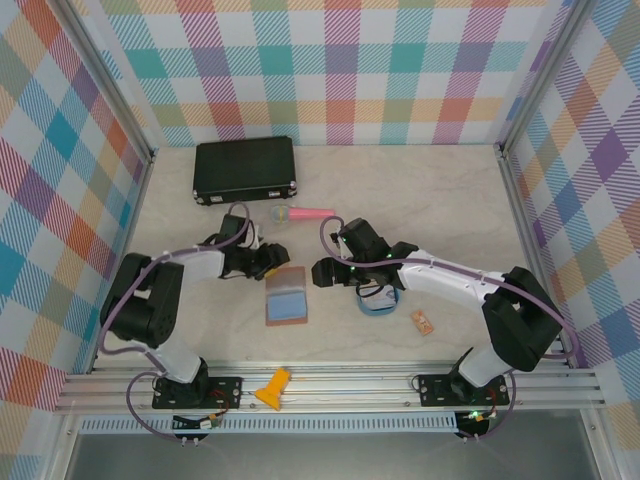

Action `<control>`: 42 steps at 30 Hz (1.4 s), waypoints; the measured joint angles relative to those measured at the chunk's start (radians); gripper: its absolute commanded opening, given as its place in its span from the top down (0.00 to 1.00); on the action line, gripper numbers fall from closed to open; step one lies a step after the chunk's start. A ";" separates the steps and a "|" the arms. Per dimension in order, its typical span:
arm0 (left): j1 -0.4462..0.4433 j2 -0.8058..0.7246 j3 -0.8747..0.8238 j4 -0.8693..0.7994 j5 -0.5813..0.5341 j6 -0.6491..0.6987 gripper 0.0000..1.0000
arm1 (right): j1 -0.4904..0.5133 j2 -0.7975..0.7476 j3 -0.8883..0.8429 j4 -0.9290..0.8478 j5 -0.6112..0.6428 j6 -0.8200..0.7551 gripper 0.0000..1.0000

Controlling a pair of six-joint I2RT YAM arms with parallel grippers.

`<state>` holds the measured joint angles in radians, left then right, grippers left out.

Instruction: Put the credit cards into the card holder

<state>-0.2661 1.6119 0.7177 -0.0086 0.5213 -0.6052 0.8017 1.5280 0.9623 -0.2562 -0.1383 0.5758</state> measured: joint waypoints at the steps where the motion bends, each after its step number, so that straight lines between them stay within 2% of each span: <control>1: 0.000 -0.032 -0.047 0.027 0.000 -0.027 0.49 | 0.000 0.000 0.000 0.000 -0.004 0.000 0.25; 5: -0.004 -0.175 -0.195 0.061 -0.004 -0.110 0.49 | 0.010 0.003 0.000 0.001 -0.022 0.000 0.25; 12: -0.028 -0.378 -0.323 -0.037 -0.027 -0.144 0.47 | 0.092 0.056 0.008 0.030 -0.084 -0.016 0.26; 18: -0.028 -0.368 -0.301 -0.054 -0.026 -0.142 0.46 | 0.204 0.108 0.013 0.092 -0.164 -0.037 0.28; 28: -0.011 -0.301 -0.064 -0.146 -0.034 -0.076 0.45 | 0.319 0.126 -0.040 0.166 -0.198 -0.034 0.28; 38: 0.021 -0.264 -0.034 -0.200 -0.024 -0.033 0.45 | 0.329 0.237 0.000 0.122 -0.204 -0.031 0.28; 42: 0.032 -0.266 -0.032 -0.211 -0.016 -0.026 0.45 | 0.296 0.260 0.036 0.107 -0.192 -0.010 0.27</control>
<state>-0.2337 1.3457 0.6853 -0.2192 0.5049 -0.6312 1.0973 1.7878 0.9981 -0.1490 -0.3302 0.5663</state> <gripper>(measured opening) 0.553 0.725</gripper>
